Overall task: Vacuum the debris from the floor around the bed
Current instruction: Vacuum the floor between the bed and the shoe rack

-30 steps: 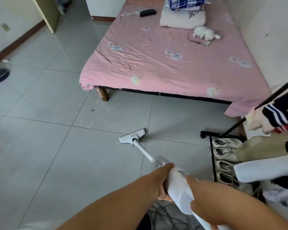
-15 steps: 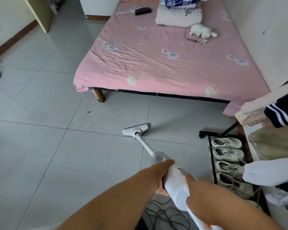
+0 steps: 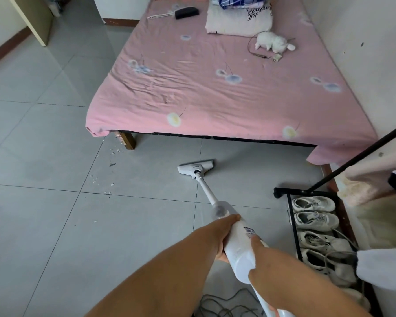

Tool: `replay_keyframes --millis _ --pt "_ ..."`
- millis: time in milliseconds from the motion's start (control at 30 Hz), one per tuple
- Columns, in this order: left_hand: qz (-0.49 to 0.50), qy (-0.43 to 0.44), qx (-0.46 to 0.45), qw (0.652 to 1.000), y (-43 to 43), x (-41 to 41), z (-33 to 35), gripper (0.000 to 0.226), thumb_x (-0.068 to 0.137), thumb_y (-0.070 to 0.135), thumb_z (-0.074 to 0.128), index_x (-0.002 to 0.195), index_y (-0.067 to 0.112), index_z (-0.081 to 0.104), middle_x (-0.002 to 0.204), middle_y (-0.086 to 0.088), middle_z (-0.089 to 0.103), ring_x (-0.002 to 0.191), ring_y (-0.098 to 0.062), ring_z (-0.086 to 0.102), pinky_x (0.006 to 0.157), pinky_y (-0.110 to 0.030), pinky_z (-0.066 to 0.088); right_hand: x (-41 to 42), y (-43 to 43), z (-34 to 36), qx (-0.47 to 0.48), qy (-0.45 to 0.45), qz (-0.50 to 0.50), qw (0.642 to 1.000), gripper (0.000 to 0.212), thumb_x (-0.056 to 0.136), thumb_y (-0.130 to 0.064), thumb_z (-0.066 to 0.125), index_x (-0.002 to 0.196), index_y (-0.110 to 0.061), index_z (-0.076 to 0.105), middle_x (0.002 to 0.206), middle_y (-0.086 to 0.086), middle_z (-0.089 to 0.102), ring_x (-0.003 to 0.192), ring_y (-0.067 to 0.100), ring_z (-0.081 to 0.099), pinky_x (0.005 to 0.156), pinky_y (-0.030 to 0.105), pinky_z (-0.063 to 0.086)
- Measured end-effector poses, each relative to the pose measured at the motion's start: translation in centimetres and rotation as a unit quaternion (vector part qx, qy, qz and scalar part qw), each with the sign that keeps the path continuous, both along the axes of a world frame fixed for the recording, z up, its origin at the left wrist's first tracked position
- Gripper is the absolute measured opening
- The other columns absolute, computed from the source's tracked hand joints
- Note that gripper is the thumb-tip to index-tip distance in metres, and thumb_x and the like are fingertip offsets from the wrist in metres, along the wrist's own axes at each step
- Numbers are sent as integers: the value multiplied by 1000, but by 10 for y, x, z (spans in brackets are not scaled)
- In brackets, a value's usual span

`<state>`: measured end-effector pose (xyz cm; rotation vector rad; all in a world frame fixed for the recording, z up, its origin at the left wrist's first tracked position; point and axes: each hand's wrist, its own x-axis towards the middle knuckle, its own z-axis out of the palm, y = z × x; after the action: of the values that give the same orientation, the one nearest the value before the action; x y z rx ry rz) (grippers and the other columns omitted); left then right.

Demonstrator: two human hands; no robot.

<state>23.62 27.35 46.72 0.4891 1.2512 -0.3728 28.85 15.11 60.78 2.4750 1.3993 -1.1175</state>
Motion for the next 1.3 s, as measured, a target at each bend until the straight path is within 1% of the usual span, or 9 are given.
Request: replay_keyframes --millis 100,233,367,533,833,933,1000,1100,1300 --pt "1 1 5 1000 26 4 -7 58 80 57 74 112 11 63 86 -13 78 86 -31 76 75 -47 62 3 28 -9 -4 3 -13 1000 54 91 -17 39 143 -13 27 105 14 63 92 28 64 71 31 47" --pt "4 -2 11 1000 48 5 -5 53 82 57 72 107 11 64 80 -11 78 68 -29 76 58 -39 61 4 51 -12 -1 -17 -12 1000 51 94 -17 40 143 -13 28 108 11 63 95 27 64 73 32 47" --pt "-14 -1 13 1000 39 5 2 53 83 57 71 106 11 63 77 -12 77 64 -28 75 55 -40 60 3 43 -2 -17 -39 -2 999 53 95 -18 39 145 -13 24 110 11 62 97 27 63 71 30 44" --pt "-18 10 7 1000 -5 2 8 63 77 58 76 117 11 62 88 -13 78 74 -31 76 58 -46 62 -1 0 19 -22 -53 18 998 47 95 -19 36 141 -13 29 107 8 62 95 24 63 67 28 42" --pt "-30 1 -7 1000 -112 -10 38 57 83 58 70 115 11 64 86 -12 78 73 -30 77 63 -46 62 -13 -99 41 -79 -55 37 995 44 93 -19 42 136 -12 35 110 7 62 98 24 63 69 27 43" --pt "-23 2 -12 1000 -143 -15 46 56 84 58 70 114 11 65 88 -12 78 79 -30 76 67 -46 62 -14 -128 47 -86 -48 45 994 46 91 -20 45 135 -12 37 108 7 62 98 24 63 73 28 47" --pt "-6 -2 -22 1000 -162 -18 51 55 84 57 70 112 10 65 90 -12 78 83 -30 75 69 -46 62 -14 -140 54 -111 -61 71 989 57 91 -19 45 144 -8 27 118 8 59 106 24 60 82 30 47" --pt "23 -7 -43 999 -179 -23 57 54 84 57 70 112 10 65 92 -12 77 83 -30 74 59 -44 61 -11 -149 62 -172 -67 112 976 77 89 -15 47 153 -13 3 134 8 53 119 24 53 93 31 44" --pt "77 -8 -49 996 -176 -40 62 54 84 53 72 114 9 62 98 -16 75 84 -35 73 59 -52 61 -17 -140 75 -161 -80 158 971 71 90 -14 48 151 -18 13 134 4 53 117 22 54 88 26 43"
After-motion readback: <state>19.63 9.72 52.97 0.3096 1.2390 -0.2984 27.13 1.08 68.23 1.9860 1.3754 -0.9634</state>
